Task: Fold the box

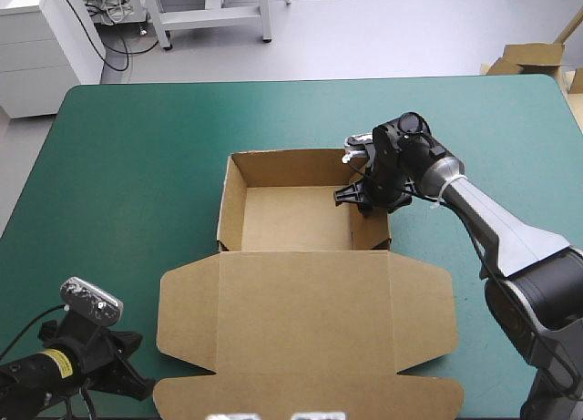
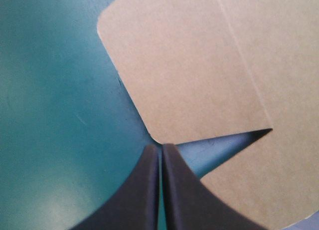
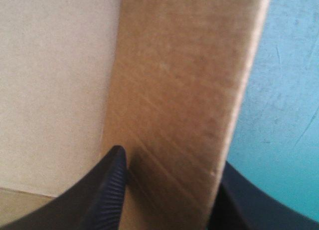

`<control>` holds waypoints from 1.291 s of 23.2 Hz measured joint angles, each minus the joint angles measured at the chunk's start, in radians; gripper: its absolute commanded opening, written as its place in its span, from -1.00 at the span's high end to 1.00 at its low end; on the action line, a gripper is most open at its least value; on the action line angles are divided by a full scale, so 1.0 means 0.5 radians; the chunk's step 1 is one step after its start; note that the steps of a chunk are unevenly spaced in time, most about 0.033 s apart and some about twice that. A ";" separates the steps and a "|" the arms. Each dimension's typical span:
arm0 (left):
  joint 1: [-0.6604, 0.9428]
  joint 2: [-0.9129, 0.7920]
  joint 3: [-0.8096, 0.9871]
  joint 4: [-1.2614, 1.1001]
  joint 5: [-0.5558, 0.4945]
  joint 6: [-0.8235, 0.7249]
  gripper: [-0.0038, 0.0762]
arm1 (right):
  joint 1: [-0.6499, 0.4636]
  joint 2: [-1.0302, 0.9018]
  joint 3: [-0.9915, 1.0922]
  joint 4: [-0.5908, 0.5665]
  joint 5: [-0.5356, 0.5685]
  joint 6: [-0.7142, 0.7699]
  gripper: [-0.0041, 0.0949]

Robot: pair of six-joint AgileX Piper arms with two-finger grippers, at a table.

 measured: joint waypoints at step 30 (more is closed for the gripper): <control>0.000 -0.102 0.287 -0.052 -0.220 0.049 0.92 | -1.732 -0.111 -0.158 -0.222 -0.046 -0.305 0.96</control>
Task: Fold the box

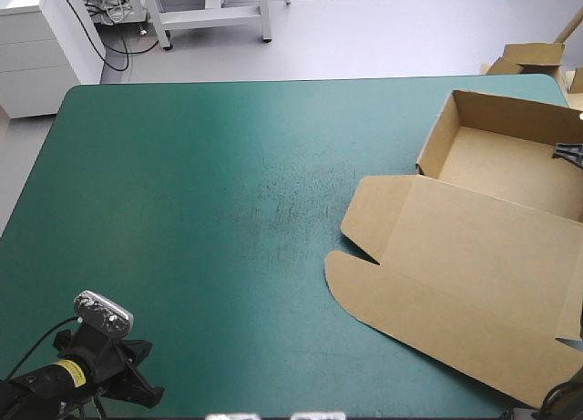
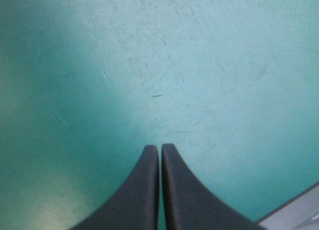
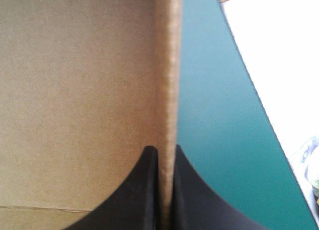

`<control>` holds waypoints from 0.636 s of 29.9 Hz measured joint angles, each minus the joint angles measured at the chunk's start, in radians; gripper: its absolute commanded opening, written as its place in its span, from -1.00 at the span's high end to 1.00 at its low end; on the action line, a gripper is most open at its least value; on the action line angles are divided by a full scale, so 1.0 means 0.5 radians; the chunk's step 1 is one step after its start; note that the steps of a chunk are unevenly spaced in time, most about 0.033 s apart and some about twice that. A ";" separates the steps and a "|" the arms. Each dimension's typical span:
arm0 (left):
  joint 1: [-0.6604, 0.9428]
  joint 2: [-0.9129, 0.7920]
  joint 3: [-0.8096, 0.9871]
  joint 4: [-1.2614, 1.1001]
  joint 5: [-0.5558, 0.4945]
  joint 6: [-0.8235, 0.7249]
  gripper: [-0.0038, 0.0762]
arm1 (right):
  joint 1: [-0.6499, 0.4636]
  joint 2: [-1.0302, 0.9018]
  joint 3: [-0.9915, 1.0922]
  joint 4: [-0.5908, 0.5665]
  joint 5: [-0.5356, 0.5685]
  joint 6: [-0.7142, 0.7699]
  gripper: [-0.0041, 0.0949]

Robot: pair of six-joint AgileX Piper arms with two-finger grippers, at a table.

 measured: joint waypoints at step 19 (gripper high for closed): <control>0.000 0.000 0.000 0.000 -0.001 0.000 0.92 | -0.206 0.031 0.000 0.023 0.024 0.085 0.11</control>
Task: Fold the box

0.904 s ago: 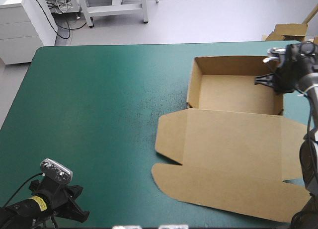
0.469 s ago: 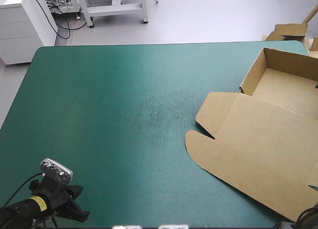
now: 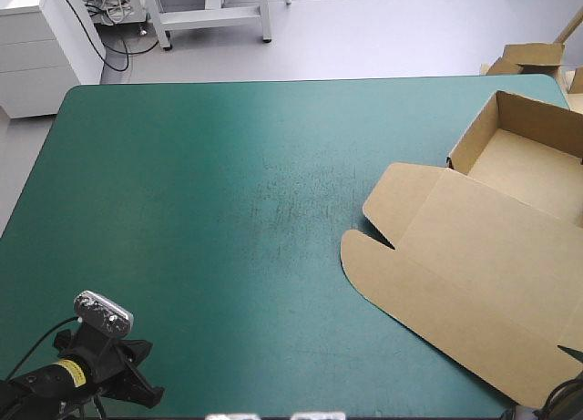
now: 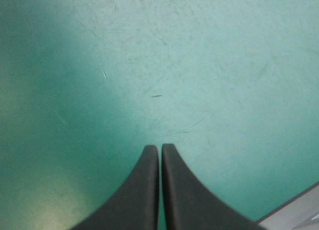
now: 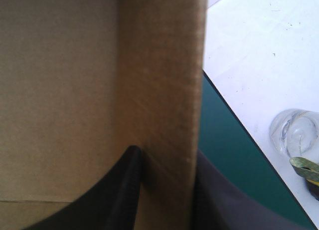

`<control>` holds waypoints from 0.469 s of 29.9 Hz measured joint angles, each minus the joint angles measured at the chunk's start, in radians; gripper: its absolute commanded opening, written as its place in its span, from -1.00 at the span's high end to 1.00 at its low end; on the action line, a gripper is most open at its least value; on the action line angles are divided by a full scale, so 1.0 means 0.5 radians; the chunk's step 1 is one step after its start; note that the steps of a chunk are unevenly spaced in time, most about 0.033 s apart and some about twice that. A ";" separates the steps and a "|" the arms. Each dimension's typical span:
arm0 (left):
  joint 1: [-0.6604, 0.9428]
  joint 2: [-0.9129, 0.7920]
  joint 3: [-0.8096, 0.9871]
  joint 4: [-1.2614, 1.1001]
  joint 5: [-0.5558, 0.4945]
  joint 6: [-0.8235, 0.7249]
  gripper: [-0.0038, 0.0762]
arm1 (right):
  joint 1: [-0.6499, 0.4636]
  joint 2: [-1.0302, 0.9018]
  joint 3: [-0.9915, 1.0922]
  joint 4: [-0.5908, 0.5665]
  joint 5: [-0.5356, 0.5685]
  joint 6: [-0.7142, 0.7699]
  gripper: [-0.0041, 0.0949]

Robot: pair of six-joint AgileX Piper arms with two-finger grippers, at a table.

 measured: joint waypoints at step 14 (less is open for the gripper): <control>0.000 0.000 0.000 0.000 0.000 0.000 0.92 | 0.000 -0.108 -0.002 0.168 0.031 -0.359 0.29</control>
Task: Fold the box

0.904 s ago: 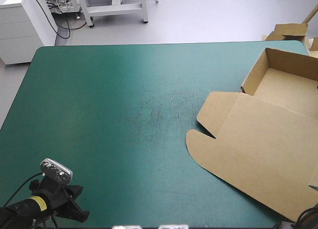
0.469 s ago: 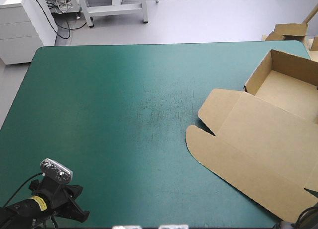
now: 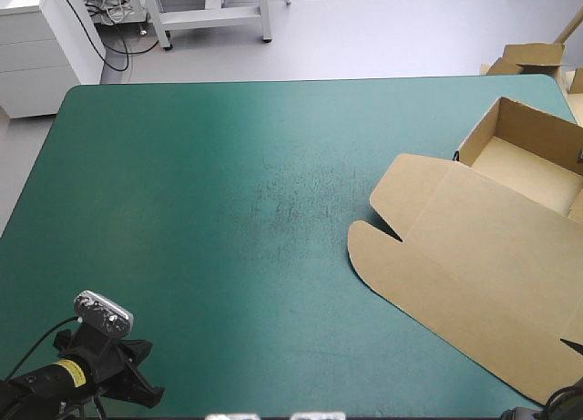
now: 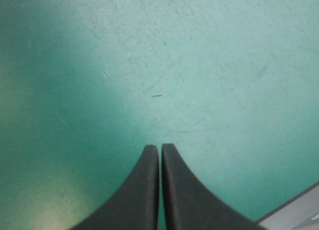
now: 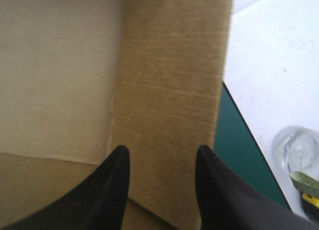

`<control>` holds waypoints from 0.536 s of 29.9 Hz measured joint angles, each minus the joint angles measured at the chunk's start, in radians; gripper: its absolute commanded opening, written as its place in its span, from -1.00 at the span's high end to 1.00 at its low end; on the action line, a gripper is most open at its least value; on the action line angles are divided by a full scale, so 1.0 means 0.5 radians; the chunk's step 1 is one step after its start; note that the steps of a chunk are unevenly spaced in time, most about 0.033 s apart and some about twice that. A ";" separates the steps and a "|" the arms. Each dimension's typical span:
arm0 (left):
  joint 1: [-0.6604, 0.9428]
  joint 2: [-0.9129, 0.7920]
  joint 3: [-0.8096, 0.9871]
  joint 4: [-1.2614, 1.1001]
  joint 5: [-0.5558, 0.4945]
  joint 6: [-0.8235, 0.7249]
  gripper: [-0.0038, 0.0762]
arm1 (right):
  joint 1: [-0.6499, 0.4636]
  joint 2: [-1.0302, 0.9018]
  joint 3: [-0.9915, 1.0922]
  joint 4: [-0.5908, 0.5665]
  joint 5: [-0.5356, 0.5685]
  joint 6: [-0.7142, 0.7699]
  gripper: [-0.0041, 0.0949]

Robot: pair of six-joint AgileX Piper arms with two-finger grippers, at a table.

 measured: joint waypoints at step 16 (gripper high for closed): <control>0.000 0.000 0.000 0.000 0.000 0.000 0.92 | 0.080 -0.954 0.547 0.446 0.015 -0.160 0.92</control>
